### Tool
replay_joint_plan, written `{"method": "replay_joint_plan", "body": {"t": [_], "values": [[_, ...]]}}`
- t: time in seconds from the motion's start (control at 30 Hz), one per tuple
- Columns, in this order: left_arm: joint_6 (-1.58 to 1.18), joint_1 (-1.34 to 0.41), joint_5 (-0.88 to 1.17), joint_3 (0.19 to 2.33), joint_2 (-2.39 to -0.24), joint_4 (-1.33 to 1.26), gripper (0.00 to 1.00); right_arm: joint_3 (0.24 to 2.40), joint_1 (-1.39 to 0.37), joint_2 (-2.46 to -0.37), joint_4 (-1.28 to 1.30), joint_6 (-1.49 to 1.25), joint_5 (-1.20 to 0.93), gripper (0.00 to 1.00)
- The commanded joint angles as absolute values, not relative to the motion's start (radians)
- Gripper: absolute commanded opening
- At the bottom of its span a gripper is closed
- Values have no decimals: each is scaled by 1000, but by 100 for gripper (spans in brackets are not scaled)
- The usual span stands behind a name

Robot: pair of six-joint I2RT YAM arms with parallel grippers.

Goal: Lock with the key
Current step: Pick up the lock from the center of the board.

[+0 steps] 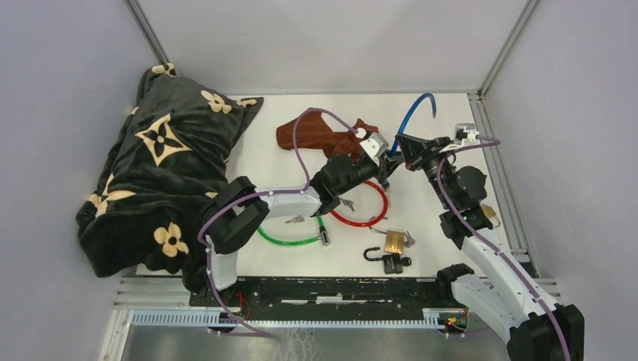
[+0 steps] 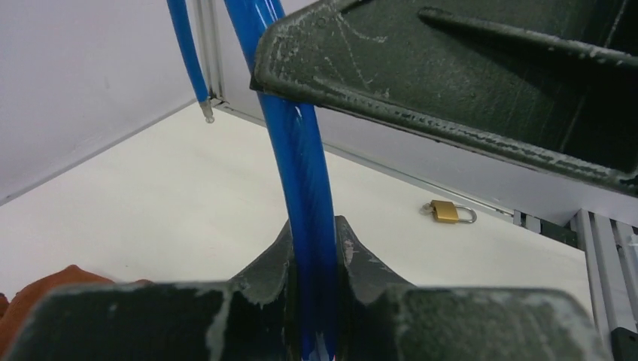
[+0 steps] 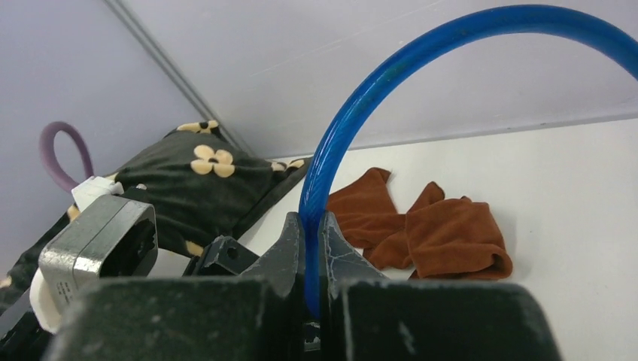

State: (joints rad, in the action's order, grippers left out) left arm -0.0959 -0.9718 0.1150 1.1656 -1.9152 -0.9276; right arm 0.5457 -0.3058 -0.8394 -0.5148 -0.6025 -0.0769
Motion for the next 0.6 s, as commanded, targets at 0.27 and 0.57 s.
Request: {"method": "replay_joint_plan", "body": {"t": [0.27,0.57], "values": [[101,-929,197,854,-1393,-870,2,777,-288,-809,-156,-130,-373,70],[96,-896,283,806,-1020,-442,2,794,-285,-698,75,100,-388,81]]}}
